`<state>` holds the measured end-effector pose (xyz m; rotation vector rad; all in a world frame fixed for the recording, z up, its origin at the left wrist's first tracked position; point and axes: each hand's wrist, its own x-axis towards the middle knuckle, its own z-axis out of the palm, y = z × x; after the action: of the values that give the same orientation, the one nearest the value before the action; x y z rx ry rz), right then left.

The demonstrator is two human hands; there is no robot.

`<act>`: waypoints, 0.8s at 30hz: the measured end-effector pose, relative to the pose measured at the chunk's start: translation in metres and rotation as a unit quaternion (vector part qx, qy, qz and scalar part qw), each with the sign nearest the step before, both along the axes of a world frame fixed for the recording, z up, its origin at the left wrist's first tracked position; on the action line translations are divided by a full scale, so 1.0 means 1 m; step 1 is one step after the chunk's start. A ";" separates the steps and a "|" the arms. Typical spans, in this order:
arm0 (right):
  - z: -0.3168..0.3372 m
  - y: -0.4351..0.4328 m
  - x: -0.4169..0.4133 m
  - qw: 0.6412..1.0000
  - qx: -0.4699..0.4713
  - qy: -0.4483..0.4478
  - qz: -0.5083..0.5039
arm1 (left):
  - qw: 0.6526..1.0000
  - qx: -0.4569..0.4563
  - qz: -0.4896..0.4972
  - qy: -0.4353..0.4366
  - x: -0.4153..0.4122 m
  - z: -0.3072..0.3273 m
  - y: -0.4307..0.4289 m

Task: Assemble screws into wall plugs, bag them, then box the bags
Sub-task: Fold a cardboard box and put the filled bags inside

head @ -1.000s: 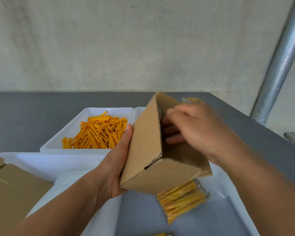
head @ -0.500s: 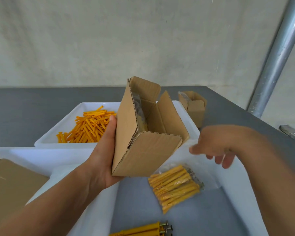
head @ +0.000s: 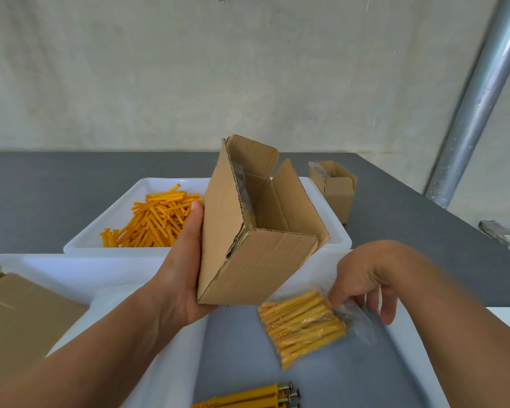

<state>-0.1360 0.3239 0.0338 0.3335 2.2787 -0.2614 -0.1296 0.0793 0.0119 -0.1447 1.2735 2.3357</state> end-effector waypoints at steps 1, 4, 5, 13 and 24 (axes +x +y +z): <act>0.000 -0.002 0.001 1.000 0.002 0.000 0.007 | 1.000 0.002 0.000 0.001 0.000 0.000 0.000; 0.004 -0.006 0.003 0.999 0.021 0.019 0.031 | 1.000 0.015 0.002 0.008 0.002 0.002 0.000; 0.008 -0.008 0.004 0.998 0.027 0.031 0.044 | 1.000 0.022 0.003 0.012 0.002 0.003 0.000; 0.028 -0.031 0.011 0.957 0.036 0.240 0.159 | 0.997 0.051 0.047 0.029 0.001 0.004 -0.001; 0.046 -0.060 0.030 0.798 -0.127 0.538 0.240 | 0.989 0.121 0.065 0.057 0.004 0.002 0.000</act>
<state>-0.1060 0.2638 0.0798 -0.7434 3.2542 -0.5877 -0.1253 0.0790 0.0141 -0.0136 1.0467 2.6227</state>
